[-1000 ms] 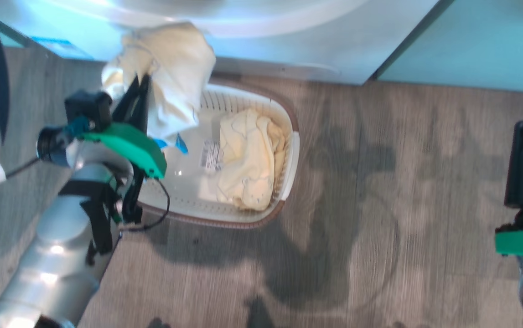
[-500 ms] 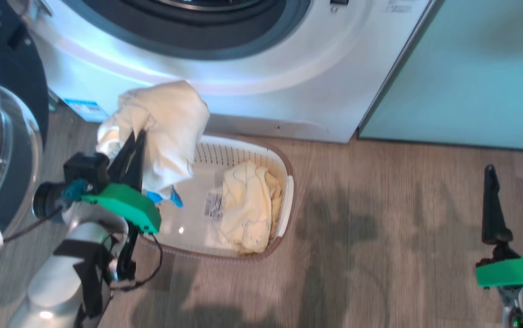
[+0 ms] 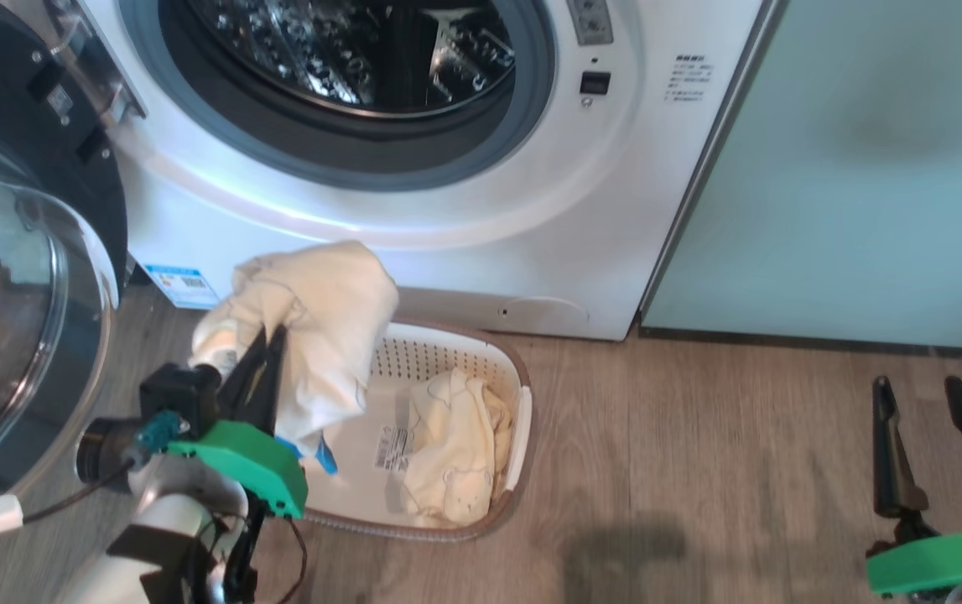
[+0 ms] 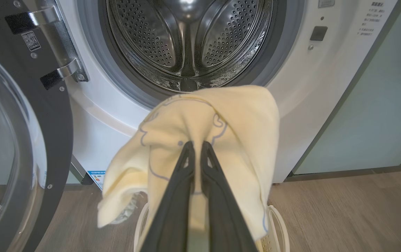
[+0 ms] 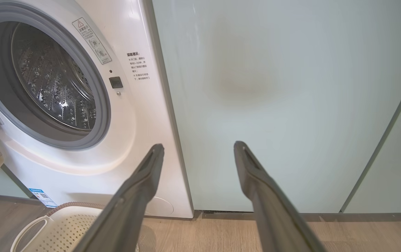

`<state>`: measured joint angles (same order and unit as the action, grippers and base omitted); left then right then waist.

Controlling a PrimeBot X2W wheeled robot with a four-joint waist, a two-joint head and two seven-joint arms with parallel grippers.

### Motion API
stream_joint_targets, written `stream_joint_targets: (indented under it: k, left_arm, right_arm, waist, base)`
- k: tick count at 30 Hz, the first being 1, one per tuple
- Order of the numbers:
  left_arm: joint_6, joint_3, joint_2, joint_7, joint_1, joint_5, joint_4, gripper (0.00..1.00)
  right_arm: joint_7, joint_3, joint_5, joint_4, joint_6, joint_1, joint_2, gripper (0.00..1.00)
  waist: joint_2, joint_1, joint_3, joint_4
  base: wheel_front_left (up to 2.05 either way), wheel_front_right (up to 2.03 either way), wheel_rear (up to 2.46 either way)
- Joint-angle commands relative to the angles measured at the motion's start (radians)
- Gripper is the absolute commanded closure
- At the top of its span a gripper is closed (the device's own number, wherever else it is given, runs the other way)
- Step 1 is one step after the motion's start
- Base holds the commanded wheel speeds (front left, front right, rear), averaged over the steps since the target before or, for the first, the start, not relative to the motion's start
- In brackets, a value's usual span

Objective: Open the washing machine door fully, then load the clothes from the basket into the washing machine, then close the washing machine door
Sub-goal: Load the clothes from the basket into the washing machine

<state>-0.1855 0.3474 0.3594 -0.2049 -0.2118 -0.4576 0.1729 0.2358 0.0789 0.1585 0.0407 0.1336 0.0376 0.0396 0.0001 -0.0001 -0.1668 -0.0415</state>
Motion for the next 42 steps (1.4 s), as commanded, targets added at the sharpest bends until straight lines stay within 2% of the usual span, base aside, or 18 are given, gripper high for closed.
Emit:
stream_joint_targets:
  k: [1, 10, 26, 34, 42]
  left_arm:
    - [-0.008, -0.04, 0.037, 0.005, -0.019, -0.003, -0.045, 1.0]
    - [-0.035, -0.042, 0.053, 0.03, 0.035, -0.013, -0.094, 1.0]
    - [-0.057, -0.046, 0.05, 0.033, 0.022, -0.021, -0.105, 1.0]
    - [-0.048, -0.056, 0.052, 0.032, -0.01, -0.038, -0.079, 1.0]
    - [-0.024, -0.074, 0.06, 0.038, -0.091, -0.063, -0.032, 1.0]
  right_arm:
    - [-0.005, -0.021, 0.005, -0.039, -0.003, -0.005, 0.011, 0.0]
    - [-0.022, -0.025, 0.012, -0.056, -0.003, 0.028, 0.011, 0.0]
    - [-0.027, -0.031, 0.016, -0.062, -0.003, 0.023, 0.011, 0.0]
    - [-0.023, -0.044, 0.022, -0.059, -0.003, 0.01, 0.011, 0.0]
    - [-0.01, -0.062, 0.034, -0.054, -0.003, -0.024, 0.011, 0.0]
  waist:
    - [-0.0001, 0.0001, 0.021, -0.005]
    - [-0.0001, 0.0001, 0.059, -0.016]
    - [-0.0001, 0.0001, 0.045, -0.024]
    - [-0.0001, 0.0001, 0.026, -0.035]
    - [-0.0001, 0.0001, -0.038, -0.068]
  base:
    - [0.0, 0.0, 0.0]
    - [0.0, 0.0, 0.0]
    - [0.0, 0.0, 0.0]
    - [0.0, 0.0, 0.0]
    - [0.0, 0.0, 0.0]
